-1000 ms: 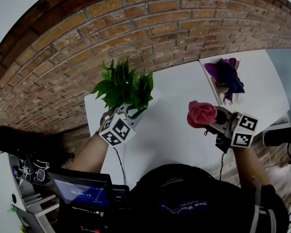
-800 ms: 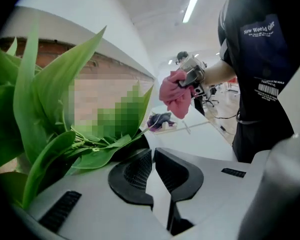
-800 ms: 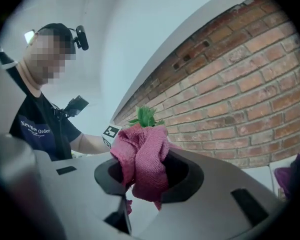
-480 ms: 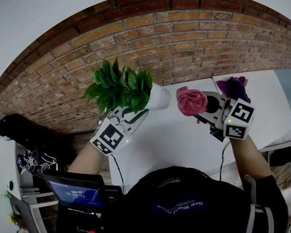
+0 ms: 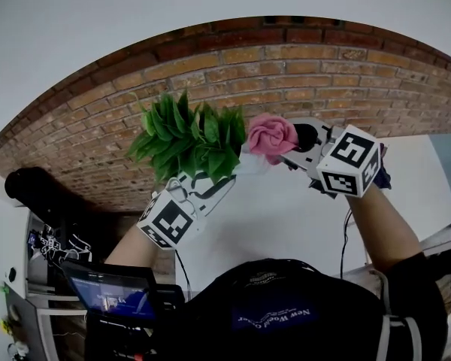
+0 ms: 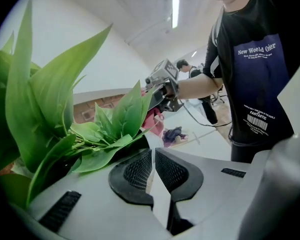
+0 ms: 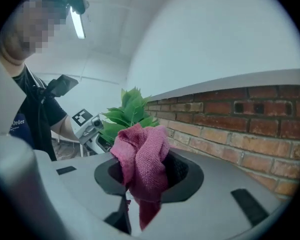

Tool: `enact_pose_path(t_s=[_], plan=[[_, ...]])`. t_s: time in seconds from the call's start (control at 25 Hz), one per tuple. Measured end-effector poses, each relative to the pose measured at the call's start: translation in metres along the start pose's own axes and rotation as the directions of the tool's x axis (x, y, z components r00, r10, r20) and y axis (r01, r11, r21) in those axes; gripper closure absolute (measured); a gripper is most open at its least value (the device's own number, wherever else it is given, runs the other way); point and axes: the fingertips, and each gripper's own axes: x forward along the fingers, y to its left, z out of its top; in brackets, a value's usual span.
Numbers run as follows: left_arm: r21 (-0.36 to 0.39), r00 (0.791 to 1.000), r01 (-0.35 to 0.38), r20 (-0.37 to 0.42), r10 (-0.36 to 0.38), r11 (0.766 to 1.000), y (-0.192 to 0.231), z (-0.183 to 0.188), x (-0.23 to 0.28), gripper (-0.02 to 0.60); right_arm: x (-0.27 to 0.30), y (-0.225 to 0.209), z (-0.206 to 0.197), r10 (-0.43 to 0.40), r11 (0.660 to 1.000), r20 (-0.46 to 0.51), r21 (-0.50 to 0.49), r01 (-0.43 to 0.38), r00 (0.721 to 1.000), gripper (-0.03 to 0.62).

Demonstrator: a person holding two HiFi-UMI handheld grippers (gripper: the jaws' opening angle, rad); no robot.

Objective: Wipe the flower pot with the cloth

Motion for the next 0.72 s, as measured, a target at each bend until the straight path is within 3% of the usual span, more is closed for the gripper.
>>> enact_pose_path(t_s=[0.2, 0.48, 0.72], plan=[[-0.009, 0.998, -0.038, 0.041, 0.039, 0.999, 0.005, 0.025, -0.01, 0.557, 0.012, 0.012, 0.018, -0.014, 0.997, -0.019, -0.073, 0.013, 1.0, 0.485], [-0.14, 0.991, -0.06, 0.11, 0.076, 0.988, 0.014, 0.041, -0.015, 0.558, 0.008, 0.032, 0.031, -0.049, 0.982, -0.011, -0.183, 0.046, 0.999, 0.485], [-0.252, 0.978, -0.054, 0.182, 0.102, 0.966, 0.028, 0.049, -0.03, 0.558, 0.009, 0.052, 0.042, -0.046, 0.976, -0.006, -0.213, 0.044, 0.999, 0.485]])
